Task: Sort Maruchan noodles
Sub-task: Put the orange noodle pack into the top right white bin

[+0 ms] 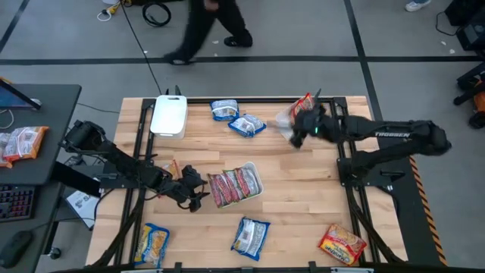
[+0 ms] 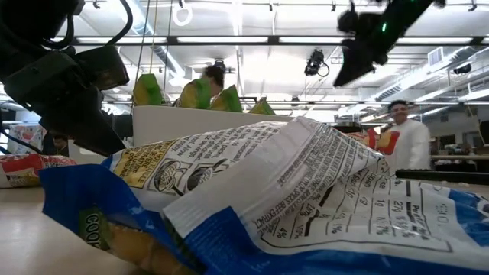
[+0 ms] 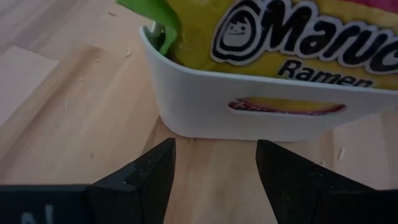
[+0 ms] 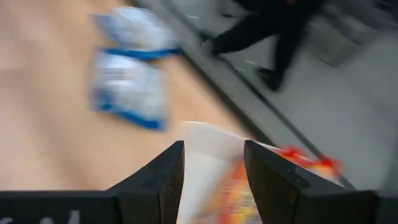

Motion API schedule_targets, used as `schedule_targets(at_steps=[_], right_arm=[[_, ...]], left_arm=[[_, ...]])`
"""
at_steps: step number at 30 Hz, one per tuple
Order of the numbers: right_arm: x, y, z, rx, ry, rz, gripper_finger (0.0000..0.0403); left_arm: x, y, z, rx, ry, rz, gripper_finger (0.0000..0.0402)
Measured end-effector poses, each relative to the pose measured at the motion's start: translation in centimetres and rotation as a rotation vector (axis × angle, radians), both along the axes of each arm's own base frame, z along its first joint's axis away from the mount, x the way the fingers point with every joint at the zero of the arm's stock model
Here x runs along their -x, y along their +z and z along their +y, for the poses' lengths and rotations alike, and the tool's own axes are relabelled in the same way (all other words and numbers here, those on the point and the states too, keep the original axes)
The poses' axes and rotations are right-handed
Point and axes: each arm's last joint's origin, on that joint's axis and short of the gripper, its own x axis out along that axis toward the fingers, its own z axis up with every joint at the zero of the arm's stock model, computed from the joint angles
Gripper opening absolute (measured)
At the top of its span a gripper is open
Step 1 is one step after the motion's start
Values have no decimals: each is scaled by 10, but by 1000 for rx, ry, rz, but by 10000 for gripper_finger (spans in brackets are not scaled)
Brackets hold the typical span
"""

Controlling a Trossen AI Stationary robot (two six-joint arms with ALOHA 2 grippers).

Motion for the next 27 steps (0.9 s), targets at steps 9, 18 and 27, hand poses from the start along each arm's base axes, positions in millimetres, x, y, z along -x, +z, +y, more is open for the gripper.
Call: schedule_targets(at_steps=[9,18,27], right_arm=[[-58,-35,137,-168,325,130,163],[-86,-42,239,-385,304,641,162],[-56,-63,346,-878,319,744,162]], left_arm=[[0,0,0,-43,-49,10,227],[0,0,0,-50,-55,11,227],[2,0,-5,-51,-75,7,227]])
